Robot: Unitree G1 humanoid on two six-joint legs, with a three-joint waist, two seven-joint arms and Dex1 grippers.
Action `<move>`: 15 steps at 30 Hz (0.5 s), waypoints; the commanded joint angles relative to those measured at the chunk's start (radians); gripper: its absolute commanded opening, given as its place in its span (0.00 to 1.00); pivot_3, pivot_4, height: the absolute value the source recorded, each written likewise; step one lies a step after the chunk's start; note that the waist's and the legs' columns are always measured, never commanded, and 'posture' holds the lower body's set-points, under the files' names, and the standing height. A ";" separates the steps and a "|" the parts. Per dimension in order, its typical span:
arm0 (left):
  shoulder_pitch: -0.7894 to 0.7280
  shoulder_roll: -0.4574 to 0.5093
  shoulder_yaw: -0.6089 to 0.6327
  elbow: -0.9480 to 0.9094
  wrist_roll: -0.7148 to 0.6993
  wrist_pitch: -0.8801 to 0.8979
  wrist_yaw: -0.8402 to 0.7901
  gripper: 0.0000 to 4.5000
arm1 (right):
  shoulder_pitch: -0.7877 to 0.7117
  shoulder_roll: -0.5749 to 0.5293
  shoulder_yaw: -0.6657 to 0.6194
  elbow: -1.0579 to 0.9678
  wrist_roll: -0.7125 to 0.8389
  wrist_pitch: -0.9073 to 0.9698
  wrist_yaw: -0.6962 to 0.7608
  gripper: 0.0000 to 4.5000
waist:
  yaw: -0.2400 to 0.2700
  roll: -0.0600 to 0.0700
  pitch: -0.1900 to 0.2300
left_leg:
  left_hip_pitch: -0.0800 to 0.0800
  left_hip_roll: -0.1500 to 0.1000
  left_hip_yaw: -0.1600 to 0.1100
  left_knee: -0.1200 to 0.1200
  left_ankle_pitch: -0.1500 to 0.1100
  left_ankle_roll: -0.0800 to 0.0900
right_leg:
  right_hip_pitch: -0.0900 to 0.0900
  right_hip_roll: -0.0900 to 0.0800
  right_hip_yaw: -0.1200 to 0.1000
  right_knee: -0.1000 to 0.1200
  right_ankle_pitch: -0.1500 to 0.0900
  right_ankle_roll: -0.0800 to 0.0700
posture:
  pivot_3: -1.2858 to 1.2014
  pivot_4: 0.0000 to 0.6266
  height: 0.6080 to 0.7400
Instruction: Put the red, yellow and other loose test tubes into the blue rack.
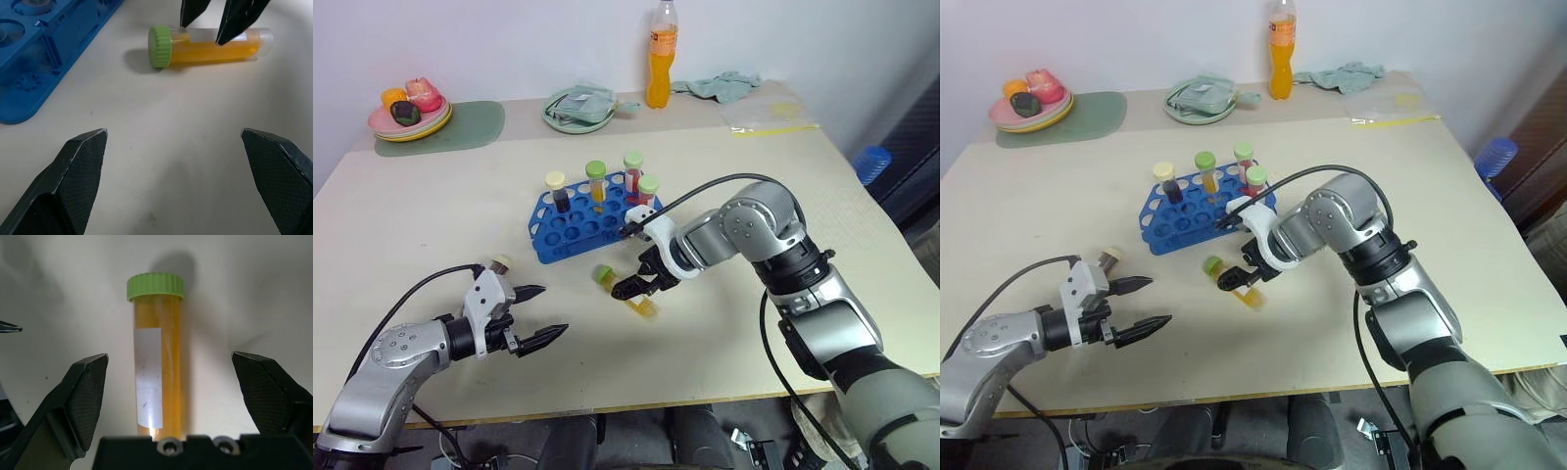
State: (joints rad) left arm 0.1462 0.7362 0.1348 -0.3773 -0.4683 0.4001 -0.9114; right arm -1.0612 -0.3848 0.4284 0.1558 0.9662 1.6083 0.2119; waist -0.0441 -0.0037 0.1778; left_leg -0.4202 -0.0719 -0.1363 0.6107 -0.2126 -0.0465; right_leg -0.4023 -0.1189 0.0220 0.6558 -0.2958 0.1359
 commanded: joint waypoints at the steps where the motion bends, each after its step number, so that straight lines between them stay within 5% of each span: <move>1: 0.001 -0.005 0.003 -0.027 0.002 -0.023 0.000 1.00 | -0.054 0.000 0.031 0.043 0.030 0.006 0.032 0.99 | 0.000 0.000 0.000 | 0.000 0.000 0.000 0.000 0.000 0.000 | 0.000 0.000 0.000 0.000 0.000 0.000 | 0.52 0.24 1.00; 5: 0.001 -0.007 0.001 -0.027 0.005 -0.024 -0.001 1.00 | -0.075 0.001 0.059 0.073 0.036 0.006 0.062 0.99 | 0.000 0.000 0.000 | 0.000 0.000 0.000 0.000 0.000 0.000 | 0.000 0.000 0.000 0.000 0.000 0.000 | 0.52 0.24 1.00; 8: 0.005 -0.007 0.004 -0.028 0.006 -0.026 -0.004 1.00 | -0.083 0.002 0.072 0.078 0.038 0.006 0.077 0.72 | 0.000 0.000 0.000 | 0.000 0.000 0.000 0.000 0.000 0.000 | 0.000 0.000 0.000 0.000 0.000 0.000 | 0.52 0.24 1.00; 12: 0.011 -0.009 0.007 -0.031 0.005 -0.027 -0.003 1.00 | -0.084 -0.001 0.085 0.073 0.046 0.006 0.086 0.23 | 0.000 0.000 0.000 | 0.000 0.000 0.000 0.000 0.000 0.000 | -0.001 0.000 0.000 0.000 0.000 0.000 | 0.52 0.24 1.00; 15: 0.019 -0.008 0.011 -0.037 0.004 -0.027 0.001 1.00 | -0.085 -0.019 0.080 0.054 0.079 0.006 0.081 0.14 | 0.000 0.000 0.000 | 0.000 0.000 0.000 0.000 0.000 0.000 | -0.001 0.000 0.000 0.000 0.000 0.000 | 0.52 0.24 1.00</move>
State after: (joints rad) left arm 0.1570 0.7280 0.1320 -0.3785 -0.4622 0.3863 -0.9120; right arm -1.1137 -0.3929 0.5163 0.2402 1.0059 1.6084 0.2870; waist -0.0439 -0.0037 0.1778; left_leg -0.4208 -0.0719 -0.1363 0.6108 -0.2126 -0.0465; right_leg -0.4032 -0.1189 0.0221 0.6562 -0.2958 0.1359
